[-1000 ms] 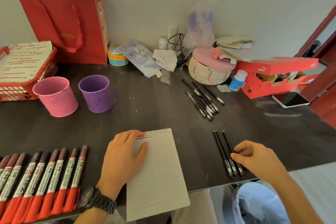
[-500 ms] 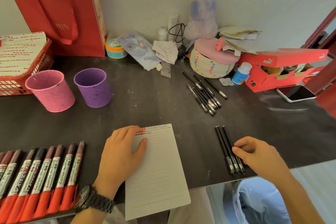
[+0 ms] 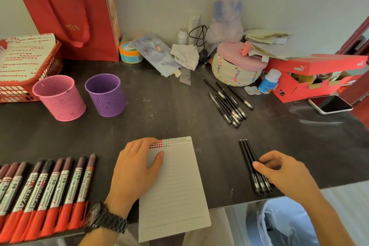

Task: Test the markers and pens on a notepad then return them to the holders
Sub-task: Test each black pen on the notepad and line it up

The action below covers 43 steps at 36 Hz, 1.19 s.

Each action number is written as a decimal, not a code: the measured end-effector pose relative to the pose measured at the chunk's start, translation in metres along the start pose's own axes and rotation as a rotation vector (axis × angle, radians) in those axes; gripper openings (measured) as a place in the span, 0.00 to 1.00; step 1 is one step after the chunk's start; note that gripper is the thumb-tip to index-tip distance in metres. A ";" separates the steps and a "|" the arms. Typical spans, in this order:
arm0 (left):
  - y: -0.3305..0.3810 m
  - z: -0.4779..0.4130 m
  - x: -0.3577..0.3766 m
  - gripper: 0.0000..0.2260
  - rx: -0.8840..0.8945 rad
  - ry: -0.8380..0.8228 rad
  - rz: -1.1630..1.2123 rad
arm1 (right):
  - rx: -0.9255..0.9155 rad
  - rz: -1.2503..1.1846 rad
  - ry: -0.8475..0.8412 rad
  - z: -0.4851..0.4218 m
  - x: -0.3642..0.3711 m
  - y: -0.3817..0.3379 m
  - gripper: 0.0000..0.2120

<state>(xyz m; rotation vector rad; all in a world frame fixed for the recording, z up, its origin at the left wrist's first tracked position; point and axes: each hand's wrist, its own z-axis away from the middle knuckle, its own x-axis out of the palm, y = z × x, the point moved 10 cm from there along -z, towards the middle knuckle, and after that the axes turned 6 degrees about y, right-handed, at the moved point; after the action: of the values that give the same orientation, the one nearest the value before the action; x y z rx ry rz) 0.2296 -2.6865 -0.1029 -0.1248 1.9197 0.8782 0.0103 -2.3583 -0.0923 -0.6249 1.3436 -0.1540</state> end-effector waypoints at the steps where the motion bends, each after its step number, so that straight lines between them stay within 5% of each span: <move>1: 0.001 0.000 -0.001 0.16 0.004 0.001 -0.004 | -0.003 0.008 0.015 0.000 -0.001 -0.001 0.09; 9: 0.003 0.002 -0.002 0.17 0.014 0.006 -0.016 | -0.108 0.025 0.201 -0.019 -0.004 -0.052 0.08; 20: 0.003 0.001 0.001 0.19 0.026 0.016 -0.071 | -0.206 0.326 0.175 -0.099 0.030 -0.142 0.17; 43: 0.005 0.001 0.001 0.23 0.040 0.026 -0.073 | -0.201 0.645 0.179 -0.118 0.047 -0.159 0.19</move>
<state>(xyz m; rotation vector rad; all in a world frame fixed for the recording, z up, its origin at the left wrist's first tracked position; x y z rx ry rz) 0.2278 -2.6818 -0.1018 -0.1820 1.9432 0.7925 -0.0506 -2.5499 -0.0631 -0.3204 1.6835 0.4618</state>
